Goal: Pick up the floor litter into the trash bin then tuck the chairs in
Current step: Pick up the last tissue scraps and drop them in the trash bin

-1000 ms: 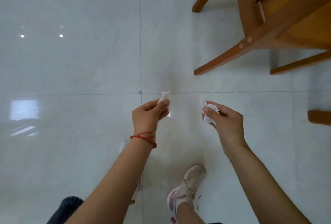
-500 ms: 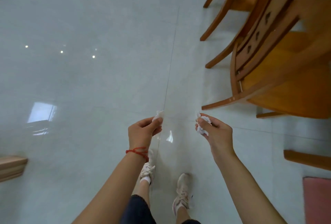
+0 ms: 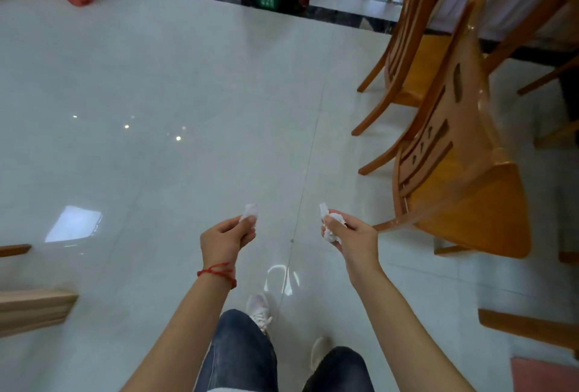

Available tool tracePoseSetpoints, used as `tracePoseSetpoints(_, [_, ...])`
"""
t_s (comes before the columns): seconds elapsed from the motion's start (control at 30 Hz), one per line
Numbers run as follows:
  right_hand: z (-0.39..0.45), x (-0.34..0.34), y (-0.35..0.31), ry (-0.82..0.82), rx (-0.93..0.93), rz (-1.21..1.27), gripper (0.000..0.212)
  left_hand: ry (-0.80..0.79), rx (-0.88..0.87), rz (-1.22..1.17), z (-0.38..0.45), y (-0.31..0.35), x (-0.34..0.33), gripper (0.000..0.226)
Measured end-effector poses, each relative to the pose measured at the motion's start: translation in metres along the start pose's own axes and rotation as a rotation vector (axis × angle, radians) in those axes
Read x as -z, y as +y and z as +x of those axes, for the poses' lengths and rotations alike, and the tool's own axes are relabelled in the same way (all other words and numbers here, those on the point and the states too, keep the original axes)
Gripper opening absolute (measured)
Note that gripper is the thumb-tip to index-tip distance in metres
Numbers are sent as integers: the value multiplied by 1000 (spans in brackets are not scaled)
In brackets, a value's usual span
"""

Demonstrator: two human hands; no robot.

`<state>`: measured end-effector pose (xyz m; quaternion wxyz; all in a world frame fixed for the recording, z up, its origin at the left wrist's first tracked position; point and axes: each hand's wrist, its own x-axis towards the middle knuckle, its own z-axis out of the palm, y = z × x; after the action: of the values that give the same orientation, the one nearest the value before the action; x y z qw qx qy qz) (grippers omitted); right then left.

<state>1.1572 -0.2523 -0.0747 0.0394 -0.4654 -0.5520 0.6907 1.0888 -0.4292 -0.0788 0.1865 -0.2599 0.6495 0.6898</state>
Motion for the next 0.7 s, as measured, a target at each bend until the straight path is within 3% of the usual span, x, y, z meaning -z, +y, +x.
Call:
tracePoseSetpoints(0.4, [10, -61, -44, 20, 31, -9, 23, -34, -59, 20, 42, 80, 26, 17])
tracePoseSetpoints(0.7, [79, -112, -105, -41, 48, 11, 15, -17, -46, -19, 110, 132, -16, 13])
